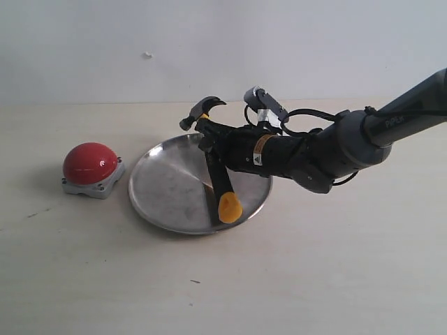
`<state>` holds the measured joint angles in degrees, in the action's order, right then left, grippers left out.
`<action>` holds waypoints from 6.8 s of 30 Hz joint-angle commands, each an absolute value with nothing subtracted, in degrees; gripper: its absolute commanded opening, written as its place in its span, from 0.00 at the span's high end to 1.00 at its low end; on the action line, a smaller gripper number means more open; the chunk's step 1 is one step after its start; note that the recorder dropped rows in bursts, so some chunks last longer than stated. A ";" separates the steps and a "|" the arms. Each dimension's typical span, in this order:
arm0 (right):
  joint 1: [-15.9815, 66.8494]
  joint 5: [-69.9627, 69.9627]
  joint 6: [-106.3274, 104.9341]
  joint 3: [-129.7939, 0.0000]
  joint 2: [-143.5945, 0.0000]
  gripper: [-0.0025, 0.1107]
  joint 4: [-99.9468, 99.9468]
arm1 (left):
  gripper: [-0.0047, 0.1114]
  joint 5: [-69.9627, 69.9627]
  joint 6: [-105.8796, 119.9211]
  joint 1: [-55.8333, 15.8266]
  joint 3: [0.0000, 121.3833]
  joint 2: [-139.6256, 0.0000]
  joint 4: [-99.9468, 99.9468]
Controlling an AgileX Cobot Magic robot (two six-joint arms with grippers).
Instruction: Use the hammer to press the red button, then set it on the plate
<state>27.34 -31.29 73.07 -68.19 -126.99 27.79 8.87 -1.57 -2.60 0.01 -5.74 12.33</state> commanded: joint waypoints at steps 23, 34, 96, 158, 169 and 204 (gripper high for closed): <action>27.26 -31.19 68.60 -69.05 -125.96 0.98 23.90 | 0.96 8.41 -1.96 -2.96 0.00 -5.44 12.80; 27.26 -29.10 68.84 -69.05 -125.96 0.98 29.95 | 0.96 8.41 -1.96 -2.96 0.00 -5.44 12.80; 27.27 13.04 41.33 -67.70 -100.95 0.76 32.23 | 0.96 8.41 -1.96 -2.96 0.00 -5.44 12.80; 27.27 2.61 41.73 -32.95 -56.38 0.98 32.96 | 0.96 8.41 -1.96 -2.96 0.00 -5.44 12.80; 24.44 3.96 38.70 -32.95 -51.20 0.98 34.01 | 0.96 8.41 -1.96 -2.96 0.00 -5.44 12.80; 5.17 14.78 -4.88 -3.08 0.00 0.98 -0.32 | 0.96 8.41 -1.96 -2.96 0.00 -5.44 12.80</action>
